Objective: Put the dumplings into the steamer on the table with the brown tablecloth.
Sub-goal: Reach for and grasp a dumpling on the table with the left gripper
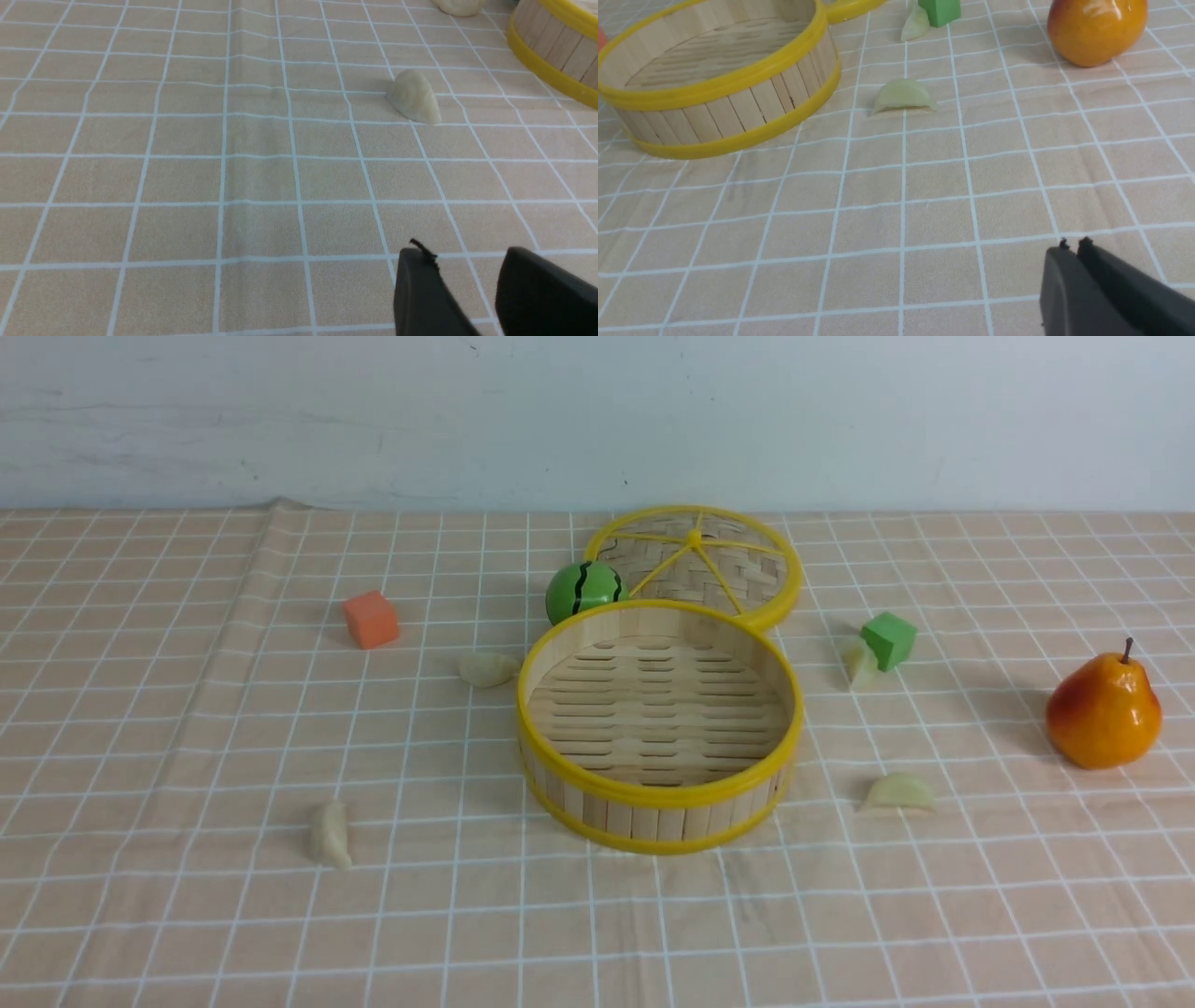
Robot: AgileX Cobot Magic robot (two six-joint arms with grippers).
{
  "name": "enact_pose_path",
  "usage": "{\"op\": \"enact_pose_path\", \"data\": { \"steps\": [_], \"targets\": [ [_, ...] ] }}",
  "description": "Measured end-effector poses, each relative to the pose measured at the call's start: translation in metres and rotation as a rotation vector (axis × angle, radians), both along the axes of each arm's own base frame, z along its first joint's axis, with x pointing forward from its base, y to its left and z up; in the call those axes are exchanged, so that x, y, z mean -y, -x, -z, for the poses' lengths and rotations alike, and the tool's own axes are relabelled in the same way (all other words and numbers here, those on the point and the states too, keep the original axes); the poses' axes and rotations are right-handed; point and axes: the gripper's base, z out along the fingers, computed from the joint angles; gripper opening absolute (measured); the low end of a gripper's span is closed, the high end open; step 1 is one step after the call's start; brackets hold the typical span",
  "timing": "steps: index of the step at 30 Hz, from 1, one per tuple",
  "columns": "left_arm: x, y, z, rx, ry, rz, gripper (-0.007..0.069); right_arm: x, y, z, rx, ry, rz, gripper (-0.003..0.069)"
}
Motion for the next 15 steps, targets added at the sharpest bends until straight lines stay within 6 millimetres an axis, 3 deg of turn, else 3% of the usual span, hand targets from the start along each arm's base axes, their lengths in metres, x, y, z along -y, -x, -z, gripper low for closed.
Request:
{"op": "enact_pose_path", "data": {
  "steps": [7, 11, 15],
  "targets": [
    [0.0, -0.003, -0.01, 0.119, -0.004, 0.001, 0.0238, 0.002, -0.001, -0.002, 0.03, 0.044, 0.005, 0.0035],
    [0.0, -0.006, -0.029, 0.333, -0.006, 0.004, 0.0238, 0.002, -0.004, -0.007, 0.128, 0.064, 0.01, 0.0038],
    [0.001, -0.001, -0.059, 0.67, 0.011, 0.012, 0.0238, 0.002, -0.005, -0.031, 0.4, 0.129, 0.007, 0.0044]
  ]
}}
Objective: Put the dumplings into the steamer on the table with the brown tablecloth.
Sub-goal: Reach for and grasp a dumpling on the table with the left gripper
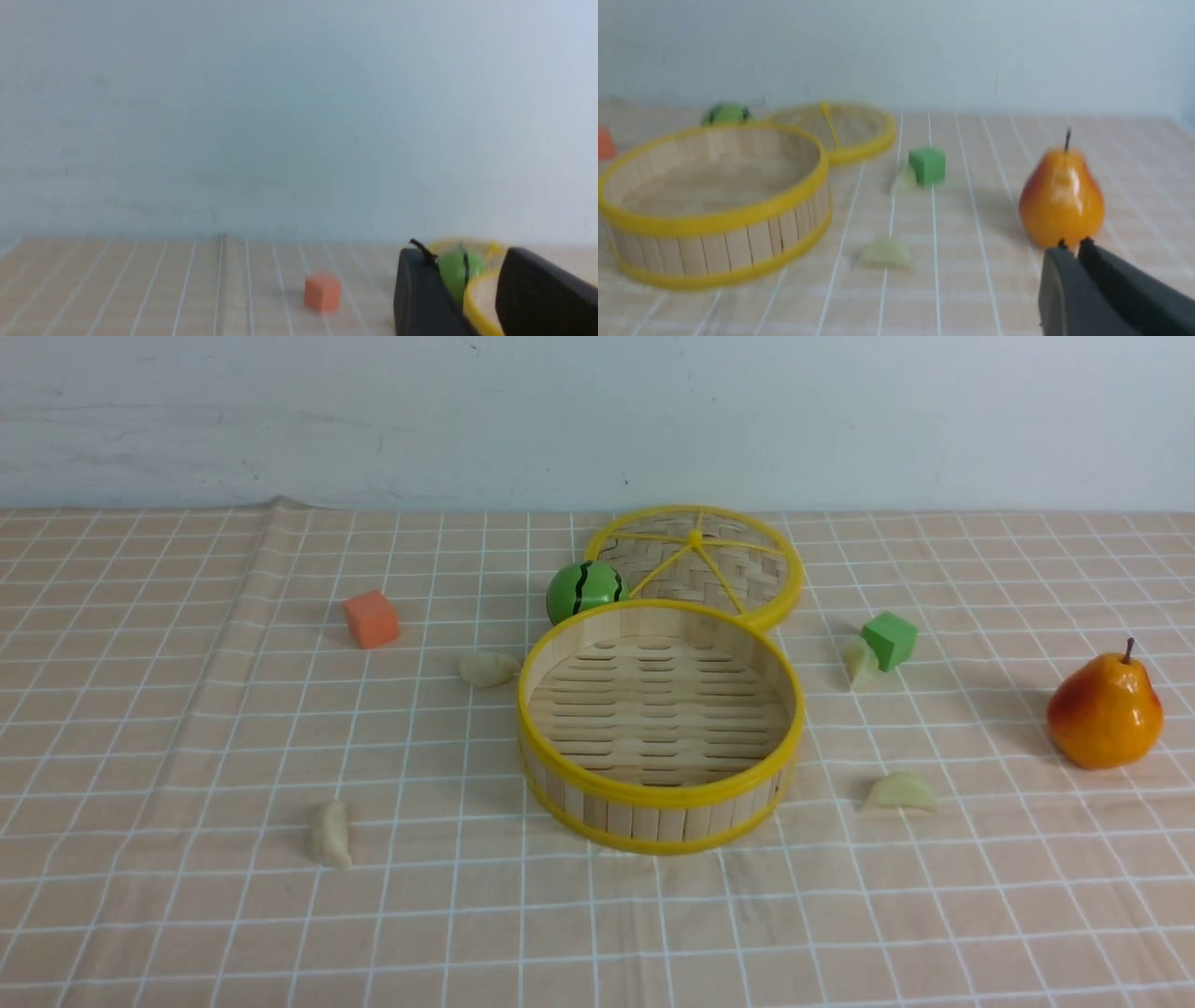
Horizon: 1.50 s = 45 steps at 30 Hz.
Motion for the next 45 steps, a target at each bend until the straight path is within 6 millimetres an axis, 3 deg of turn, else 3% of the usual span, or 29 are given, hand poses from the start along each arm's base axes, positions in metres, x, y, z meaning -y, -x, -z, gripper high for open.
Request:
{"op": "enact_pose_path", "data": {
  "steps": [7, 13, 15, 17, 20, 23, 25, 26, 27, 28, 29, 30, 31, 32, 36, 40, 45],
  "targets": [
    [0.0, 0.018, -0.031, 0.387, 0.106, 0.056, 0.0238, -0.003, 0.008, -0.03, 0.342, -0.03, -0.041, 0.0055],
    [-0.001, 0.026, -0.049, 0.454, 0.397, 0.244, 0.0218, -0.003, 0.011, -0.037, 0.422, -0.08, -0.063, 0.0062],
    [0.0, 0.03, -0.067, 0.42, 0.467, 0.301, 0.0181, -0.003, 0.011, -0.041, 0.423, -0.095, -0.062, 0.0064],
    [0.002, 0.032, -0.105, 0.359, 0.453, 0.311, 0.0094, -0.002, 0.007, -0.056, 0.41, -0.117, -0.058, 0.006],
    [0.005, 0.011, -0.135, 0.207, 0.376, 0.244, -0.0011, -0.002, 0.0, -0.08, 0.377, -0.126, -0.053, 0.0023],
    [0.007, -0.027, -0.152, 0.042, 0.323, 0.178, -0.0014, -0.004, -0.019, -0.1, 0.279, -0.117, -0.043, -0.0009],
    [0.01, -0.066, -0.148, -0.109, 0.308, 0.142, -0.0014, -0.004, -0.036, -0.102, 0.154, -0.099, -0.03, -0.001],
    [0.01, -0.066, -0.149, -0.108, 0.311, 0.142, -0.0014, -0.005, -0.038, -0.102, 0.14, -0.096, -0.028, -0.001],
    [0.012, -0.099, -0.139, -0.245, 0.333, 0.114, -0.0014, -0.005, -0.053, -0.098, 0.015, -0.081, -0.017, -0.001],
    [0.013, -0.116, -0.131, -0.329, 0.358, 0.091, -0.0014, -0.006, -0.061, -0.093, -0.066, -0.072, -0.011, -0.001],
    [0.013, -0.119, -0.128, -0.35, 0.357, 0.084, -0.0014, -0.006, -0.061, -0.092, -0.077, -0.07, -0.009, -0.001],
    [0.013, -0.144, -0.115, -0.505, 0.398, 0.03, -0.0014, -0.006, -0.073, -0.083, -0.221, -0.055, 0.003, -0.001],
    [0.014, -0.149, -0.11, -0.536, 0.399, 0.021, -0.0014, -0.006, -0.074, -0.081, -0.251, -0.052, 0.006, -0.001],
    [0.018, -0.167, -0.097, -0.699, 0.395, -0.037, -0.0014, -0.006, -0.083, -0.072, -0.387, -0.039, 0.019, -0.001],
    [0.042, -0.2, -0.067, -1.032, 0.267, -0.115, -0.0014, -0.008, -0.099, -0.057, -0.566, -0.048, 0.026, -0.0007],
    [0.073, -0.226, -0.029, -1.33, 0.084, -0.147, -0.0014, -0.021, -0.112, -0.055, -0.633, -0.04, -0.035, -0.0005],
    [0.091, -0.26, 0.012, -1.512, 0.007, -0.197, 0.0022, -0.04, -0.121, -0.048, -0.746, 0.069, -0.133, -0.0003]
  ]
}}
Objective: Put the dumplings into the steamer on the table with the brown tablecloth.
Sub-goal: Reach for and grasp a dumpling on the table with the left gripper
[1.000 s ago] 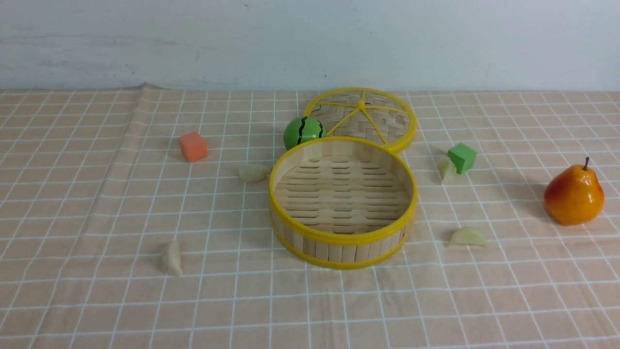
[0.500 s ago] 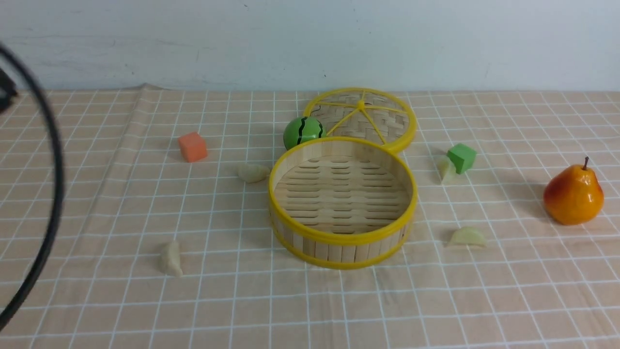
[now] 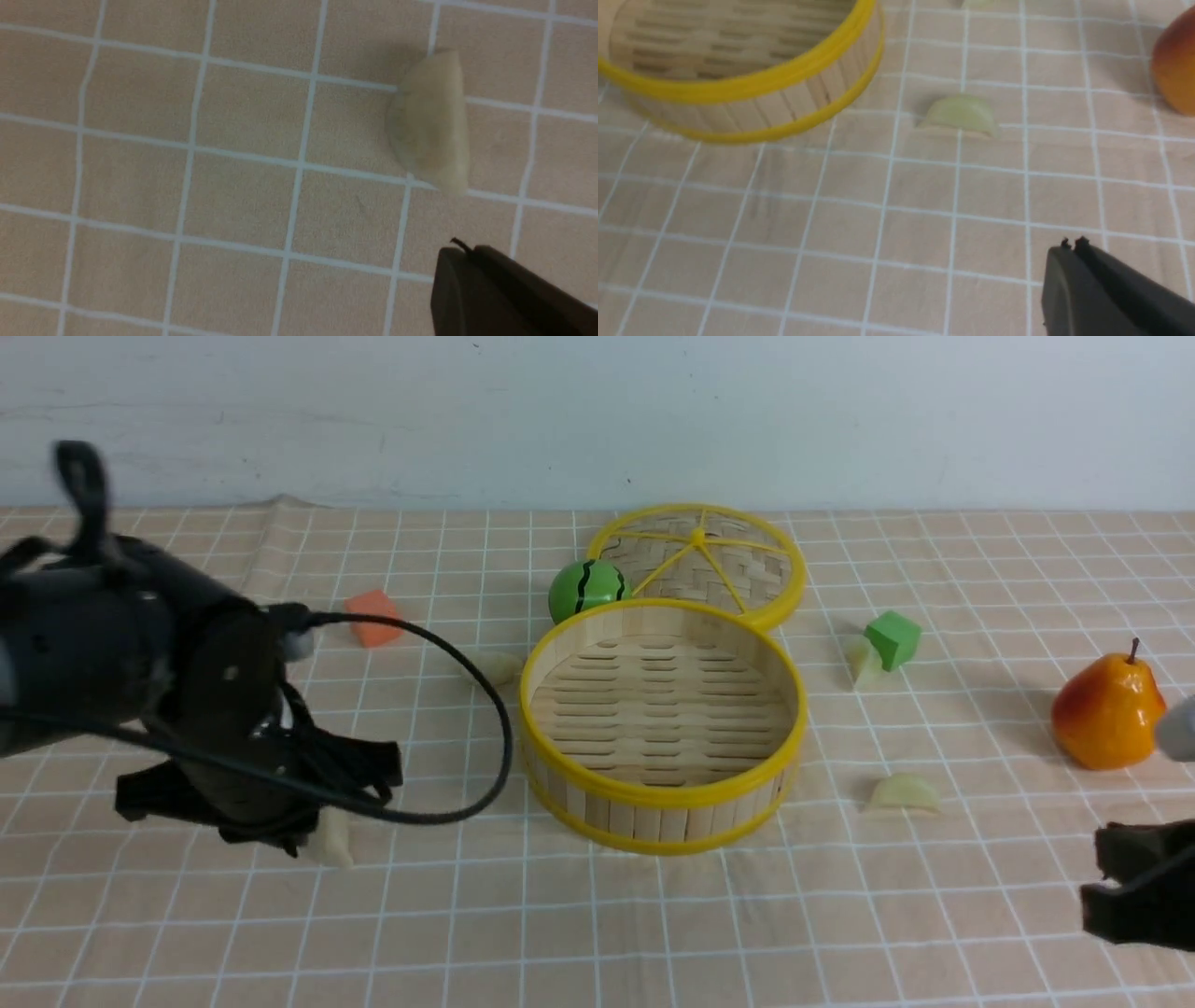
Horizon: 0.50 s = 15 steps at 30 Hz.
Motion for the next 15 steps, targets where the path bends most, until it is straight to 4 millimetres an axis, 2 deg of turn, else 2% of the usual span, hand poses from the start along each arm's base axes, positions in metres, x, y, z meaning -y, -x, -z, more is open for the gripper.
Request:
{"op": "enact_pose_path", "data": {
  "steps": [2, 3, 4, 10, 12, 15],
  "targets": [
    [0.002, -0.01, 0.009, -0.007, -0.022, 0.013, 0.0076, -0.006, -0.002, 0.006, -0.034, 0.038, -0.049, -0.0003],
    [0.003, -0.01, 0.009, -0.007, -0.021, 0.012, 0.0076, -0.006, -0.002, 0.007, -0.04, 0.044, -0.057, -0.0003],
    [0.003, -0.016, 0.012, 0.012, -0.021, 0.016, 0.0139, -0.009, -0.004, 0.01, -0.059, 0.064, -0.077, -0.0003],
    [-0.004, -0.031, 0.022, 0.068, 0.014, -0.002, 0.0351, -0.011, -0.011, 0.015, -0.056, 0.066, -0.087, 0.0],
    [-0.006, -0.035, 0.031, 0.054, 0.024, -0.018, 0.0379, -0.012, -0.012, 0.013, -0.044, 0.055, -0.084, 0.0],
    [-0.005, -0.037, 0.048, -0.005, 0.024, -0.017, 0.0368, -0.012, -0.012, 0.013, -0.034, 0.048, -0.082, 0.0003]
  ]
}}
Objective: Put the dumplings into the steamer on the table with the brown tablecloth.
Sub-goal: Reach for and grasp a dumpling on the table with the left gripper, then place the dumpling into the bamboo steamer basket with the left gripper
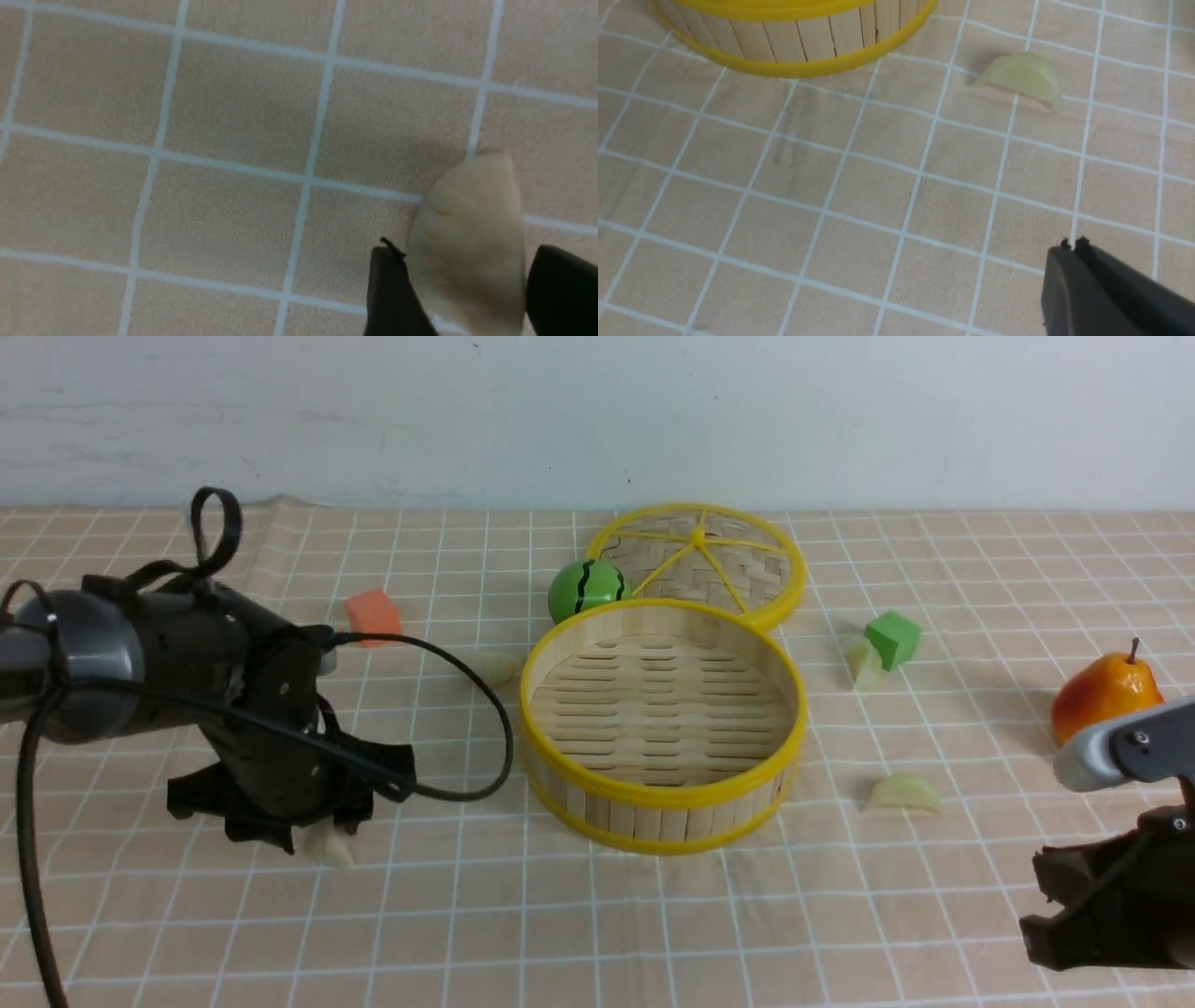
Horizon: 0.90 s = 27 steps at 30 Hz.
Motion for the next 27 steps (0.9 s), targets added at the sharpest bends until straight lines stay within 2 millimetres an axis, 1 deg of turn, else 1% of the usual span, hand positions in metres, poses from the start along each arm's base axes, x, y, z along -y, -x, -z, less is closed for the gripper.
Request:
{"op": "enact_pose_path", "data": {
  "steps": [1, 4, 6, 8, 10, 12, 13, 14, 16, 17, 19, 20, 21, 23, 25, 26, 27],
  "targets": [
    [0.001, 0.0, 0.005, -0.019, 0.005, 0.002, 0.0343, 0.0, 0.0, 0.0, 0.0, -0.005, 0.002, 0.0003],
    [0.003, -0.002, 0.005, -0.01, 0.017, 0.021, 0.0216, -0.001, 0.0, 0.0, -0.002, -0.023, 0.011, 0.0008],
    [0.004, -0.004, 0.003, -0.005, 0.024, 0.024, 0.0203, -0.001, 0.0, -0.001, -0.002, -0.032, 0.015, 0.001],
    [0.011, -0.008, -0.006, 0.018, 0.037, 0.05, 0.0204, -0.001, 0.0, -0.001, 0.001, -0.044, 0.018, 0.0011],
    [0.025, -0.012, -0.023, 0.061, 0.056, 0.102, 0.0204, -0.002, -0.001, -0.002, 0.007, -0.051, 0.021, 0.0013],
    [0.053, -0.018, -0.054, 0.151, 0.085, 0.205, 0.0204, -0.002, -0.001, -0.002, 0.017, -0.057, 0.022, 0.0015],
    [0.056, -0.019, -0.057, 0.16, 0.09, 0.213, 0.0204, -0.002, -0.002, -0.002, 0.019, -0.058, 0.022, 0.0015],
    [0.073, -0.022, -0.076, 0.222, 0.109, 0.274, 0.0204, -0.002, -0.002, -0.003, 0.022, -0.059, 0.022, 0.0017],
    [0.095, -0.027, -0.096, 0.295, 0.146, 0.328, 0.0204, -0.002, -0.002, -0.003, 0.024, -0.059, 0.022, 0.002],
    [0.1, -0.029, -0.099, 0.305, 0.154, 0.337, 0.0204, -0.002, -0.002, -0.003, 0.024, -0.059, 0.022, 0.0021],
    [0.127, -0.042, -0.11, 0.378, 0.199, 0.384, 0.0204, -0.002, -0.002, -0.003, 0.031, -0.062, 0.023, 0.0023],
    [0.133, -0.048, -0.109, 0.386, 0.203, 0.391, 0.0204, -0.002, -0.002, -0.003, 0.033, -0.062, 0.023, 0.0024],
    [0.14, -0.058, -0.102, 0.39, 0.207, 0.392, 0.0204, -0.002, -0.003, -0.004, 0.036, -0.064, 0.023, 0.0024],
    [0.145, -0.066, -0.093, 0.383, 0.205, 0.392, 0.0204, -0.002, -0.003, -0.004, 0.036, -0.067, 0.025, 0.0026],
    [0.154, -0.086, -0.059, 0.327, 0.166, 0.397, 0.0206, -0.002, -0.003, -0.004, 0.035, -0.076, 0.029, 0.0032],
    [0.156, -0.089, -0.053, 0.311, 0.158, 0.397, 0.0213, -0.003, -0.003, -0.004, 0.035, -0.077, 0.03, 0.0032],
    [0.158, -0.094, -0.039, 0.272, 0.139, 0.396, 0.0247, -0.003, -0.003, -0.004, 0.034, -0.079, 0.031, 0.0032]
  ]
}}
